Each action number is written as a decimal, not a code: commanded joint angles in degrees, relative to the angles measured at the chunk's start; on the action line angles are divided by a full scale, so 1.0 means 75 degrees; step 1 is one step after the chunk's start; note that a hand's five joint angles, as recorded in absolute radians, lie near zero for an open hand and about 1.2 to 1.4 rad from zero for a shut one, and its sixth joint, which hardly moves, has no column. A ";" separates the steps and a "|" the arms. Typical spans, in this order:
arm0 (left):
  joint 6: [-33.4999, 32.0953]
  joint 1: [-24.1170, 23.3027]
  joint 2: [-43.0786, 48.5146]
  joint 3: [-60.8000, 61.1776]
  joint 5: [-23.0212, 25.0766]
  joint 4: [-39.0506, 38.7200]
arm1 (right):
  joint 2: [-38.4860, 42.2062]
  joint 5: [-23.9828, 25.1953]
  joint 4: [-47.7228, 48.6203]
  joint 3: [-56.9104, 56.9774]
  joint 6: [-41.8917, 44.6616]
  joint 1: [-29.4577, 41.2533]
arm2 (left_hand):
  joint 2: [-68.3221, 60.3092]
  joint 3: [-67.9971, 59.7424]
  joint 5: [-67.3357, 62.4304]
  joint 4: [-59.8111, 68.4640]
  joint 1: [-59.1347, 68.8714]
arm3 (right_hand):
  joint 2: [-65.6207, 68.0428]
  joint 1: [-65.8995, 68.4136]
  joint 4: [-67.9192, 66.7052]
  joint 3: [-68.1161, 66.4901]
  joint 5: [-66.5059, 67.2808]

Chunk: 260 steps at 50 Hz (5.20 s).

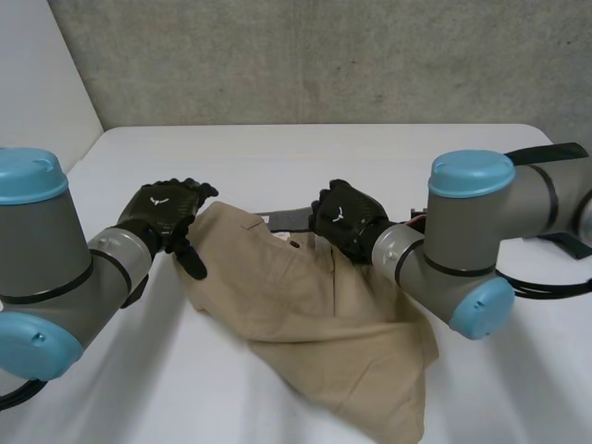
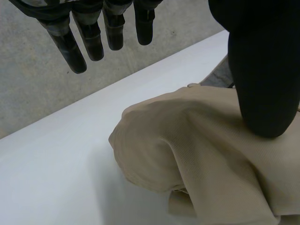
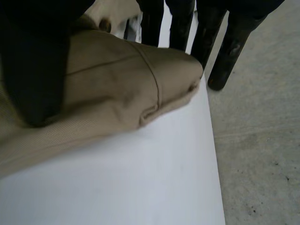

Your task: Fold the laundry.

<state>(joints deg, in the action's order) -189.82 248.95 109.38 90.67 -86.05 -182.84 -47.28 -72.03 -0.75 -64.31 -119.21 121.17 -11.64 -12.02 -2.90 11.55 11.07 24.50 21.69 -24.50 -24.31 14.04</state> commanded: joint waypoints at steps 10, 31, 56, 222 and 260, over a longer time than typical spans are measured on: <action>0.0078 -0.0041 0.0625 -0.0393 0.0024 0.0028 | -0.0234 -0.0123 -0.0977 0.0267 0.0087 -0.0125 | -0.2091 -0.2040 -0.1923 0.2103 0.2167 | 0.7399 0.7774 -0.7401 -0.7426 0.7461; -0.0824 -0.0744 0.2841 -0.5515 -0.0515 -0.1893 | -0.1970 -0.1071 -0.1482 -0.1702 -0.3228 -0.0078 | -0.9115 -0.9064 -0.8947 0.9127 0.9191 | 0.7399 0.7774 -0.7401 -0.7426 0.7461; -0.1082 -0.0815 0.0067 -0.0913 -0.0830 -0.1626 | -0.1911 -0.1236 -0.0041 -0.2746 -0.5515 -0.0113 | -0.0033 0.0018 0.0135 0.0046 0.0109 | 0.7399 0.7774 -0.7401 -0.7426 0.7461; -0.0437 0.1388 -0.2889 0.4070 0.1207 -0.0137 | -0.3437 0.0649 0.1249 -0.5196 -0.1367 -0.1484 | -0.3713 -0.3662 -0.3545 0.3725 0.3789 | -0.0110 0.0265 0.0108 0.0083 -0.0048; -0.0437 0.0556 -0.0323 0.2313 0.1384 -0.0711 | -0.2368 0.0592 0.0898 -0.5148 -0.2609 -0.1707 | -0.1918 -0.1867 -0.1750 0.1931 0.1994 | 0.7399 0.7774 -0.7401 -0.7426 0.7461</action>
<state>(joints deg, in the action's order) -193.08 254.37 100.34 112.74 -75.26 -188.68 -64.78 -67.68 6.60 -101.85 -138.86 108.29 -24.10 -24.23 -32.00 23.39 24.73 67.23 54.94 -68.08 -67.80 56.30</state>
